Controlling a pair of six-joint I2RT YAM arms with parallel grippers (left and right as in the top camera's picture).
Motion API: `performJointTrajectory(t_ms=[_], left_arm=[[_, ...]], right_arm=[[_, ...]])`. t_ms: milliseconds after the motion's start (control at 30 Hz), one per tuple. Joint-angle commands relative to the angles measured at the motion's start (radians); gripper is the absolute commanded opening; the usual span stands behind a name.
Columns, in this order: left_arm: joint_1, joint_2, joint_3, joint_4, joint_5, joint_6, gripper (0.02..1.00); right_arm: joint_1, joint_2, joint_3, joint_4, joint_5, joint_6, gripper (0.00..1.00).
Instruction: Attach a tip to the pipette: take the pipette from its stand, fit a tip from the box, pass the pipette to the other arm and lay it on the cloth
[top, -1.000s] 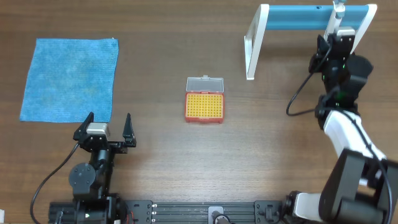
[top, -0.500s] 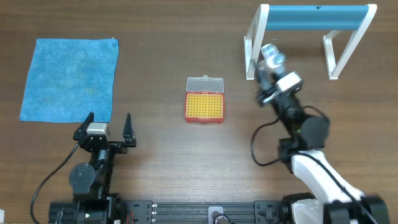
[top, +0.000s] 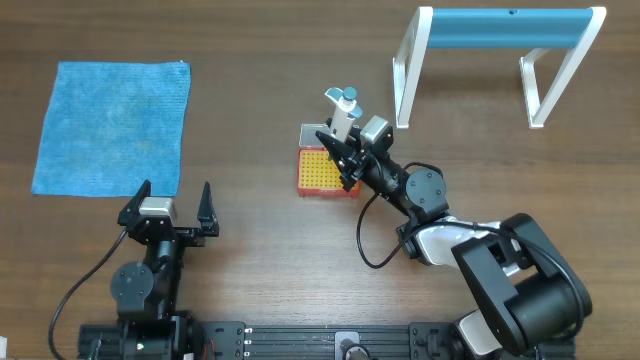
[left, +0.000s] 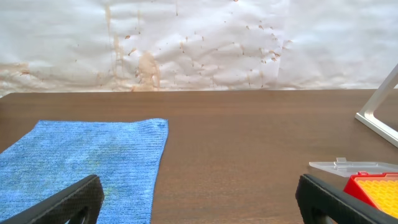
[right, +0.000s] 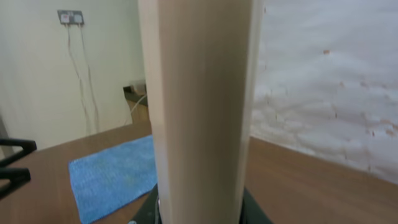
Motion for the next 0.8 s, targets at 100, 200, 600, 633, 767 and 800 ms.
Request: performJointTrajectory(t_ms=[100,200,600,633,767,800], left_arm=[[0.001,-0.005,-0.003,-0.005,-0.007,0.010,0.996],[0.001,-0.005,-0.003,-0.005,-0.007,0.010,0.998],[0.001,-0.005,-0.003,-0.005,-0.007,0.010,0.996],[0.001,-0.005,-0.003,-0.005,-0.007,0.010,0.998],[0.001,-0.005,-0.003,-0.005,-0.007,0.010,0.996],[0.001,-0.005,-0.003,-0.005,-0.007,0.010,0.996]], right_arm=[[0.008,0.090,0.027,0.006,0.013,-0.106,0.080],[0.024,0.136,0.050,0.007,0.013,-0.106,0.080],[0.035,0.200,0.073,0.005,0.014,-0.150,0.084],[0.035,0.200,0.073,0.005,0.014,-0.150,0.082],[0.035,0.200,0.073,0.001,0.018,-0.151,0.080],[0.035,0.201,0.073,0.001,0.018,-0.151,0.080]])
